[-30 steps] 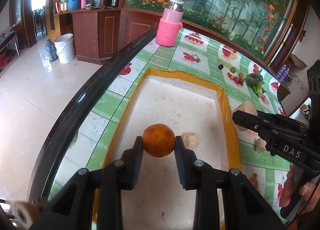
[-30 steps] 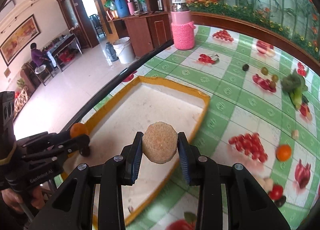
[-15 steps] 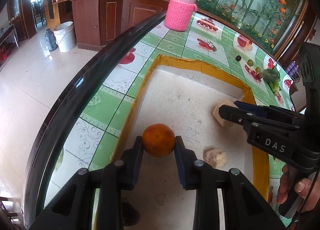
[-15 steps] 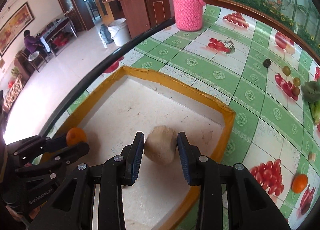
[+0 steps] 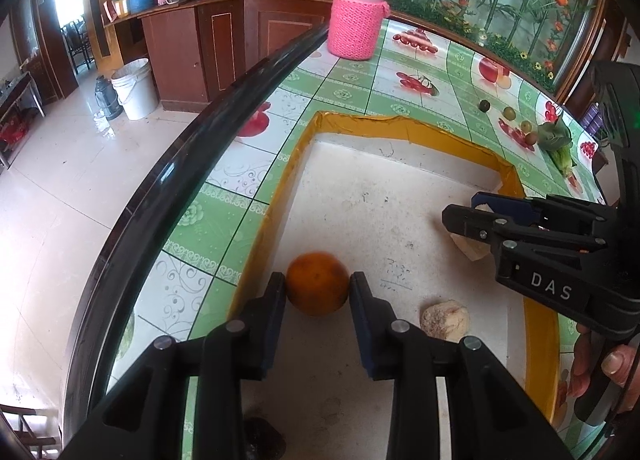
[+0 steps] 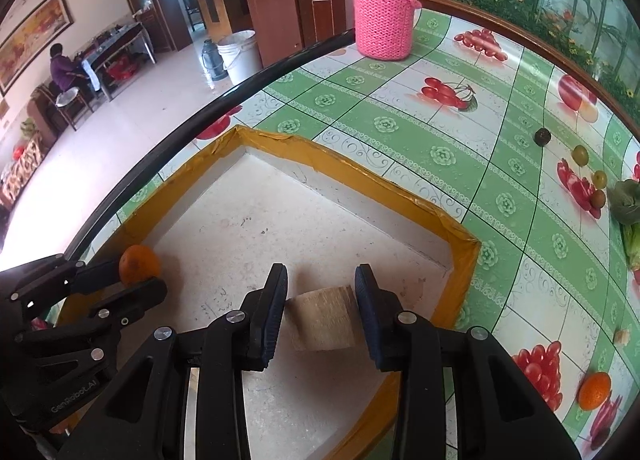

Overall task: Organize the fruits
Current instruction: 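Carry the mandarin and cake into the white tray and open both tools, then grasp another mandarin with the right tool while the left tool grasps a beige bread block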

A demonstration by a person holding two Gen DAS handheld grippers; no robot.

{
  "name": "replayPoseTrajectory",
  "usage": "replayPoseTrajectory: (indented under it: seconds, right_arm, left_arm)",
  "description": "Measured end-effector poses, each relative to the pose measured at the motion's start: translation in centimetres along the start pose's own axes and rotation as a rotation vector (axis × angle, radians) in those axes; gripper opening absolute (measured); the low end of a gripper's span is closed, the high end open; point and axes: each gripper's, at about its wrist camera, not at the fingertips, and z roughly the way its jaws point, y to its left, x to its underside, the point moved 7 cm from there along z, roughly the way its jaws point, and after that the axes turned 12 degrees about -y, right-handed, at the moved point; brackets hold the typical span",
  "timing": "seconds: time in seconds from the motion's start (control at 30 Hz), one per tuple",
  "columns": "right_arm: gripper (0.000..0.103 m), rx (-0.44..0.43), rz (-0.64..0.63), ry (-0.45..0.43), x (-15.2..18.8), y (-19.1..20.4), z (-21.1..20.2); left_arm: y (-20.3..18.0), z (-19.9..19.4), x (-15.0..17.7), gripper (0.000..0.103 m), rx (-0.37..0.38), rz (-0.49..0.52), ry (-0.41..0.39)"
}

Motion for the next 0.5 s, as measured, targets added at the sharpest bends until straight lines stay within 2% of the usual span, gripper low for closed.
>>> replayPoseTrajectory:
  seconds: [0.1, 0.43, 0.5]
  right_arm:
    - [0.036, -0.004, 0.014, -0.013, 0.1, -0.1, -0.9]
    - [0.039, -0.037, 0.083, -0.080, 2.2, 0.0, -7.4]
    - [0.039, -0.035, 0.093, -0.088, 3.2, 0.0, -8.9]
  left_arm:
    - [0.0, -0.7, 0.0, 0.040, -0.001, -0.004, -0.006]
    - [-0.1, -4.9, 0.3, 0.066, -0.054, 0.047, -0.072]
    - [-0.3, -5.9, 0.4, 0.067, -0.052, 0.052, -0.083]
